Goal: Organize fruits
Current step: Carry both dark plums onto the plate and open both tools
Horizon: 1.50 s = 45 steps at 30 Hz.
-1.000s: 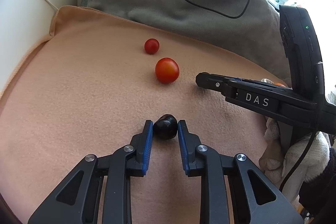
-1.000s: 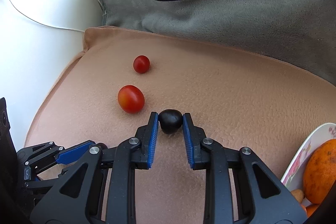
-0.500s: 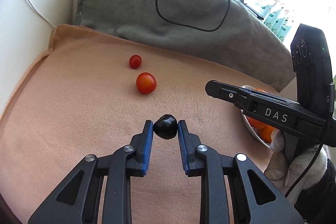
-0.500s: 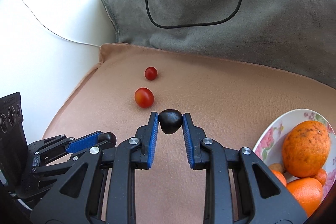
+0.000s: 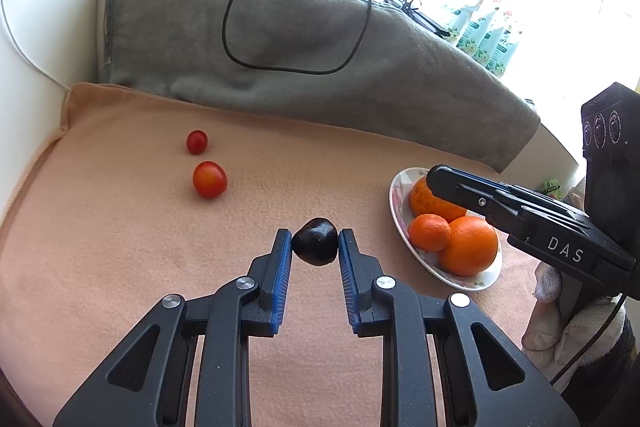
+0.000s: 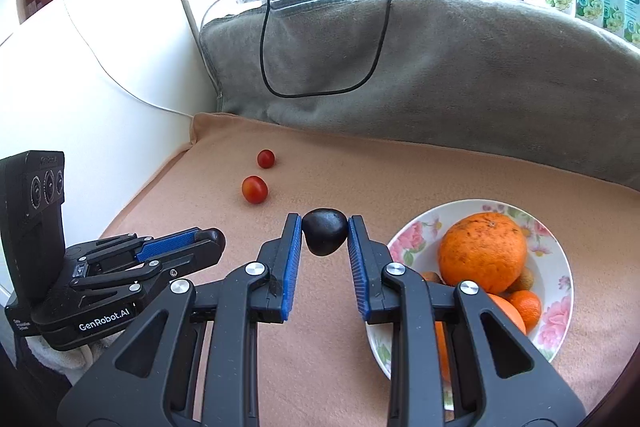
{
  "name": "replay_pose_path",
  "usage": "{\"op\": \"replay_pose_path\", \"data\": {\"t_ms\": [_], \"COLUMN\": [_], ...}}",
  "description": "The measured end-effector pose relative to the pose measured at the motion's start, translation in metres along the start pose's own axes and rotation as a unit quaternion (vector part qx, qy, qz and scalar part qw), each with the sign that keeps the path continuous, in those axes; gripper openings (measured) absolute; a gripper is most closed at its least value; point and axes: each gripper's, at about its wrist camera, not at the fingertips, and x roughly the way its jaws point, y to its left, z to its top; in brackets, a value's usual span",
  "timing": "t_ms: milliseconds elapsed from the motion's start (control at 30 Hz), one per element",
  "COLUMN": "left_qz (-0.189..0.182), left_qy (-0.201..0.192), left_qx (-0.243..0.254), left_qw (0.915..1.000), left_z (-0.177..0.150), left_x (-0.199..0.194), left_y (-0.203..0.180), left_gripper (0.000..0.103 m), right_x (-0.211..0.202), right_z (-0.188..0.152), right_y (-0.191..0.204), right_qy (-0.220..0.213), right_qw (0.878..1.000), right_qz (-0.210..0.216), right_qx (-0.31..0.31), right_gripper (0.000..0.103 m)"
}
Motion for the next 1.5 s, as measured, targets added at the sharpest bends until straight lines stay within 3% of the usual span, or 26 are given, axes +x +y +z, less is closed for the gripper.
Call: {"op": "replay_pose_path", "data": {"t_ms": [600,1500], "left_qz": [-0.043,-0.062], "left_qy": [0.010,0.027], "left_qx": [0.039,0.066], "left_qw": [0.9982,0.9955], "left_z": [0.014,0.034], "left_x": [0.029,0.068], "left_y": [-0.056,-0.087], "left_gripper": [0.022,0.022], "right_x": [-0.069,-0.050], "right_z": [-0.025,-0.032], "right_y": [-0.089,-0.133], "right_qy": [-0.028,0.000], "right_qw": [0.995,0.991], "right_qz": [-0.074,-0.071], "right_qx": [0.068,0.111], "right_gripper": [0.025,0.025]}}
